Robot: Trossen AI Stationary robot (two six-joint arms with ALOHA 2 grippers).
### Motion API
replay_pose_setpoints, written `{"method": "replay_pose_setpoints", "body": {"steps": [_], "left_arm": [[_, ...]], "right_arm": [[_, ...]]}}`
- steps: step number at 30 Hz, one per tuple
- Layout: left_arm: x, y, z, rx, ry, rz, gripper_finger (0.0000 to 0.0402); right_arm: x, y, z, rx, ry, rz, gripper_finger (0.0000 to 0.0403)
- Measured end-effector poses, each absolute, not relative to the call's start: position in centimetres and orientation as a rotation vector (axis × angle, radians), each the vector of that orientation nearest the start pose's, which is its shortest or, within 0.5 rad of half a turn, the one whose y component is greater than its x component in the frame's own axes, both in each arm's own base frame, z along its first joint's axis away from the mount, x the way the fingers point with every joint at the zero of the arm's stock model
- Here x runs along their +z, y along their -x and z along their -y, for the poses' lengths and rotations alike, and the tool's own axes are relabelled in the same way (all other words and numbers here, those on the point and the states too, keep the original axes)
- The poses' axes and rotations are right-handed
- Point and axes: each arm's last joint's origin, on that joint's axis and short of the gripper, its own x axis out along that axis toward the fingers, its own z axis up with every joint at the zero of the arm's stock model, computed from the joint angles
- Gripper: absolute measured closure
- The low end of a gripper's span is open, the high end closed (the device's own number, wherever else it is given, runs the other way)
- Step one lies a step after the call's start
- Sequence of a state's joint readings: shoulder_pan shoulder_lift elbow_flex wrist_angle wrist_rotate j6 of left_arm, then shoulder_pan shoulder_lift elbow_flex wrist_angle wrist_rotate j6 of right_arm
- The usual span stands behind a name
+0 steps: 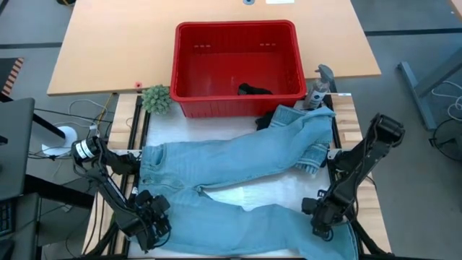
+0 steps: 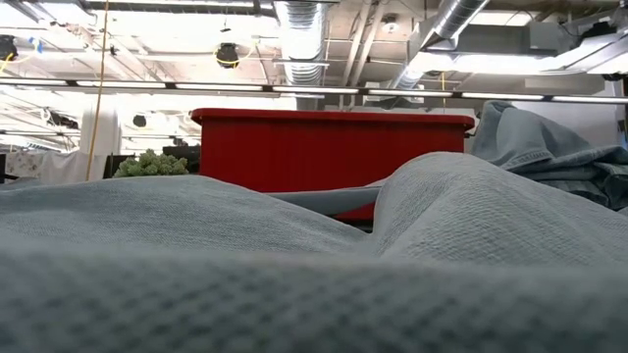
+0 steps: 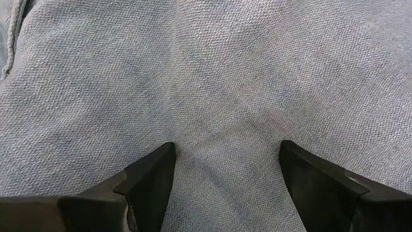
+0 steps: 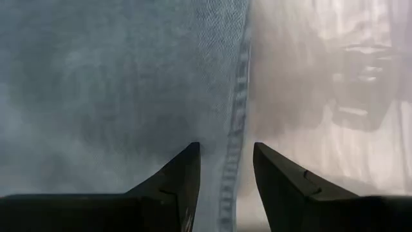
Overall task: Fold Laundry from Bin
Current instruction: Fold the blue pants
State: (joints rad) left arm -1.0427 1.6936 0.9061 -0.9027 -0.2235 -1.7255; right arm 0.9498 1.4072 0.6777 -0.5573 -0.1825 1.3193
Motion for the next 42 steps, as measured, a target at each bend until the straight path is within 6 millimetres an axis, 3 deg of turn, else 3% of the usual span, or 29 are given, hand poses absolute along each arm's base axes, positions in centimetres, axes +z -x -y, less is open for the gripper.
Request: {"method": "replay_pose_setpoints", "body": {"steps": [8, 11, 14, 16, 23, 32, 37, 42], "left_arm": [[13.9, -13.8, 21.6, 0.629, 0.387, -1.335, 0.0132], [13.9, -14.0, 21.5, 0.617, 0.371, -1.348, 0.0132], [13.9, -14.2, 21.3, 0.604, 0.353, -1.362, 0.0132], [13.9, -14.3, 21.2, 0.603, 0.347, -1.365, 0.0132], [13.9, -14.4, 21.1, 0.569, 0.299, -1.375, 0.0132], [13.9, -14.4, 21.1, 0.577, 0.283, -1.359, 0.0132], [13.9, -14.3, 21.0, 0.578, 0.275, -1.354, 0.0132], [13.9, -14.3, 21.0, 0.584, 0.282, -1.356, 0.0132]], "right_arm": [[13.1, -13.2, -19.3, -0.039, -0.46, -1.641, 0.0242], [12.9, -13.3, -19.1, -0.061, -0.453, -1.672, 0.0286], [12.7, -13.3, -19.0, -0.069, -0.446, -1.687, 0.0361], [12.7, -13.5, -18.8, -0.059, -0.44, -1.689, 0.0383], [14.1, -14.5, -17.1, -0.083, -0.363, -1.789, 0.0384], [15.6, -16.4, -12.4, -0.203, -0.192, -1.918, 0.0384], [16.3, -17.0, -10.5, -0.187, -0.106, -1.97, 0.0384], [16.2, -18.0, -10.5, -0.038, -0.214, -1.951, 0.0368]]}}
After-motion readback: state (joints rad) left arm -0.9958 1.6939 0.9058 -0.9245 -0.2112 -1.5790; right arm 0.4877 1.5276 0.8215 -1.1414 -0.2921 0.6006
